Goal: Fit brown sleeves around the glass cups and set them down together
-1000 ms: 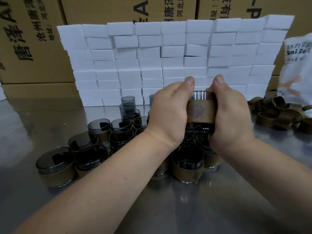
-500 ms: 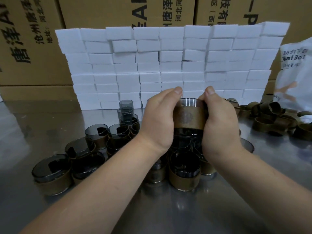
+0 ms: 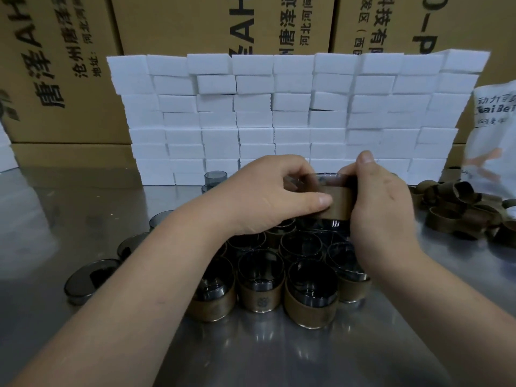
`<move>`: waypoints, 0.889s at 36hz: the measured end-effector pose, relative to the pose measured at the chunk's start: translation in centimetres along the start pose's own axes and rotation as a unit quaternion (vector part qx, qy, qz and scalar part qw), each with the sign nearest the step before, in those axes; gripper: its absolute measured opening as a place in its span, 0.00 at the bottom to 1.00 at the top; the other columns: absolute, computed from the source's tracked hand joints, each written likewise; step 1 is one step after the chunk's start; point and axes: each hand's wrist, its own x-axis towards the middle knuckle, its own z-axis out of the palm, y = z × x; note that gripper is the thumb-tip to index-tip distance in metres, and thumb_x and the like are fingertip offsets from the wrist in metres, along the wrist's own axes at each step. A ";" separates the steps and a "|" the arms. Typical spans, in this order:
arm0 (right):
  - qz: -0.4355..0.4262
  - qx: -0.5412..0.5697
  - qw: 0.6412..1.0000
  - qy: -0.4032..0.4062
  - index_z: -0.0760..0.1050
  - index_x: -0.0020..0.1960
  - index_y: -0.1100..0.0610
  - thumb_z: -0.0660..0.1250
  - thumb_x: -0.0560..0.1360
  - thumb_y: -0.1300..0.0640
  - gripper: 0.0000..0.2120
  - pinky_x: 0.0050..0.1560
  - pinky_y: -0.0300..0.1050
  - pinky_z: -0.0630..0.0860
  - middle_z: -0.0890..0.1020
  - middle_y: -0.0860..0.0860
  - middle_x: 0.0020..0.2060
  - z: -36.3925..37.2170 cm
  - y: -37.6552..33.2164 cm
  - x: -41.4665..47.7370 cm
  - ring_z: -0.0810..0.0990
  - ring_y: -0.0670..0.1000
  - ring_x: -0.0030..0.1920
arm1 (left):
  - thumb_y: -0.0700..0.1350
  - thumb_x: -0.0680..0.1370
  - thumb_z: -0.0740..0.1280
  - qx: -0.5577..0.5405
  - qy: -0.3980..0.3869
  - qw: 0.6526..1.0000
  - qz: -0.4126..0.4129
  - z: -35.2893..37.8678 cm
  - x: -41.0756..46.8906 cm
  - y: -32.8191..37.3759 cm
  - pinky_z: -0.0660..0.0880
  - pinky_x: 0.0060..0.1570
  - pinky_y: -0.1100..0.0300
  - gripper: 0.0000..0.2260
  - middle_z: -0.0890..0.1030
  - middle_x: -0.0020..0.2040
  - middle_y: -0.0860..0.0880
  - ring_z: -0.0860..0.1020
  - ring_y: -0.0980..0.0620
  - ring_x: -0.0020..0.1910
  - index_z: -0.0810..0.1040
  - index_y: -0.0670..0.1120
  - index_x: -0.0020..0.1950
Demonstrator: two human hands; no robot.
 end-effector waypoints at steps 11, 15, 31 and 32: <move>-0.022 0.011 1.000 0.013 0.77 0.43 0.44 0.56 0.72 0.48 0.11 0.61 0.52 0.74 0.82 0.40 0.46 -0.5 -0.4 1.4 0.78 0.38 0.53 | 0.56 0.71 0.71 0.178 0.243 0.947 -0.115 -3.3 3.7 -2.4 0.64 0.27 0.63 0.12 0.74 0.31 0.55 0.72 0.58 0.29 0.76 0.51 0.34; -0.033 0.028 0.999 -0.013 0.78 0.39 0.45 0.57 0.72 0.50 0.10 0.54 0.45 0.75 0.83 0.40 0.40 -0.2 -0.2 1.0 0.79 0.38 0.47 | 0.55 0.73 0.68 0.283 0.173 0.930 -0.160 -5.2 7.6 -4.0 0.61 0.26 0.61 0.14 0.72 0.29 0.50 0.69 0.53 0.28 0.78 0.45 0.35; -0.038 0.056 0.997 -0.026 0.79 0.32 0.47 0.59 0.70 0.52 0.13 0.44 0.37 0.76 0.83 0.42 0.35 -0.7 0.0 1.0 0.80 0.40 0.41 | 0.50 0.81 0.58 0.414 -0.046 0.882 -0.220 -2.7 11.7 -13.3 0.69 0.44 0.55 0.17 0.78 0.46 0.42 0.75 0.45 0.46 0.79 0.39 0.54; -0.038 0.054 0.998 -0.023 0.79 0.32 0.46 0.59 0.70 0.52 0.13 0.44 0.39 0.76 0.83 0.42 0.35 -0.8 -0.1 1.1 0.80 0.41 0.41 | 0.50 0.81 0.58 0.418 -0.053 0.879 -0.224 -2.7 11.7 -13.5 0.70 0.45 0.55 0.16 0.79 0.48 0.42 0.76 0.45 0.47 0.78 0.40 0.55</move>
